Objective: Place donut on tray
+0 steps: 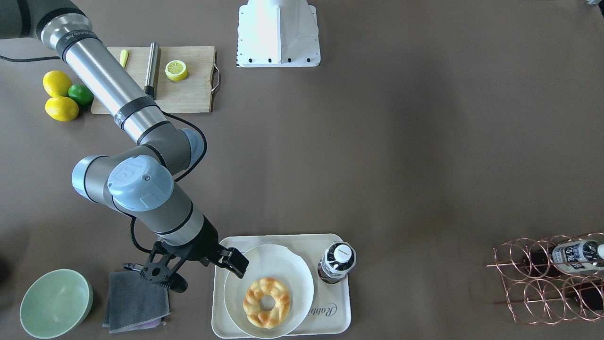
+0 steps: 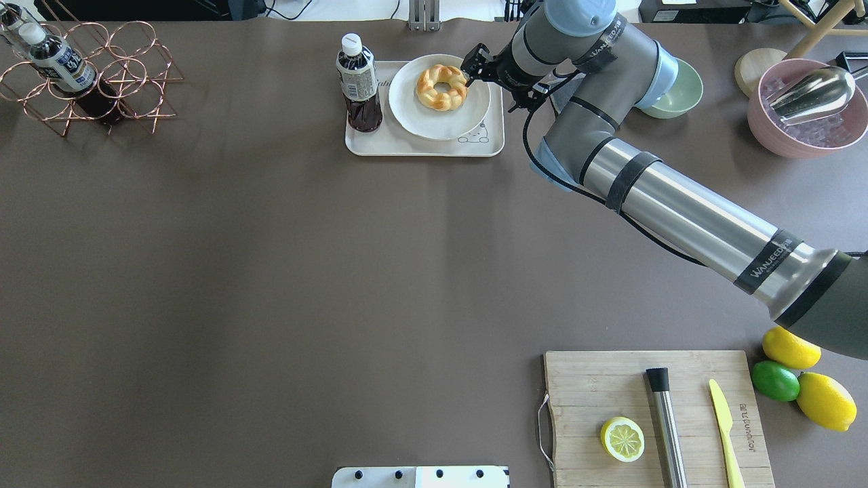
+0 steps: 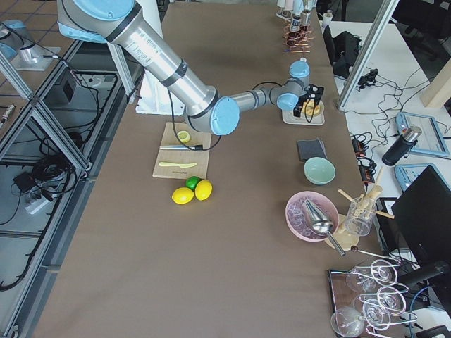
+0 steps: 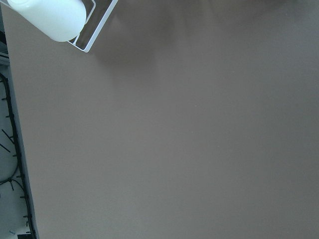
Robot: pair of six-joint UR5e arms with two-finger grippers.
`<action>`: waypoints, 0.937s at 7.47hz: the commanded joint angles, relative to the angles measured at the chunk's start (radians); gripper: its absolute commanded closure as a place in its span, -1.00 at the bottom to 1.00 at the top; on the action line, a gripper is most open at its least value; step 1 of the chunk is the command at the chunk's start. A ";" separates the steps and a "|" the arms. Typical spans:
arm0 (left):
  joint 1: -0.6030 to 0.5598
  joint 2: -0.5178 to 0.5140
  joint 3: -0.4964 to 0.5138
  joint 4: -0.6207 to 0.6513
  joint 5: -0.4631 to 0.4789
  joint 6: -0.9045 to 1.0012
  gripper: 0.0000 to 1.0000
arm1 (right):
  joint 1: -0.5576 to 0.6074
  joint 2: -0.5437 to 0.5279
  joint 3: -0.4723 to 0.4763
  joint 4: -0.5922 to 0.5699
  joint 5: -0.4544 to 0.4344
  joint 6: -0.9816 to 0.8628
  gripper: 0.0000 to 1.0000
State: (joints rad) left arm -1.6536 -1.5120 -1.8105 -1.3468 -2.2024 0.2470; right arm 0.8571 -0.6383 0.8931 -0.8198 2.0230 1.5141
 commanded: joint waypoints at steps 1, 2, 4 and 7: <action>0.000 0.004 -0.003 0.000 0.000 0.000 -0.97 | 0.032 -0.099 0.299 -0.225 0.087 -0.008 -1.00; 0.000 0.004 -0.004 0.001 0.000 0.000 -0.97 | 0.046 -0.192 0.455 -0.293 0.089 -0.008 -1.00; 0.000 0.007 -0.006 0.000 0.000 0.000 -0.97 | 0.130 -0.437 0.699 -0.390 0.103 -0.173 -1.00; -0.002 0.009 -0.053 0.043 -0.005 0.000 -0.97 | 0.183 -0.589 0.938 -0.860 0.060 -0.676 -1.00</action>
State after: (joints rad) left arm -1.6544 -1.5043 -1.8325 -1.3385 -2.2055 0.2470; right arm 1.0140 -1.1754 1.7256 -1.4017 2.1151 1.1132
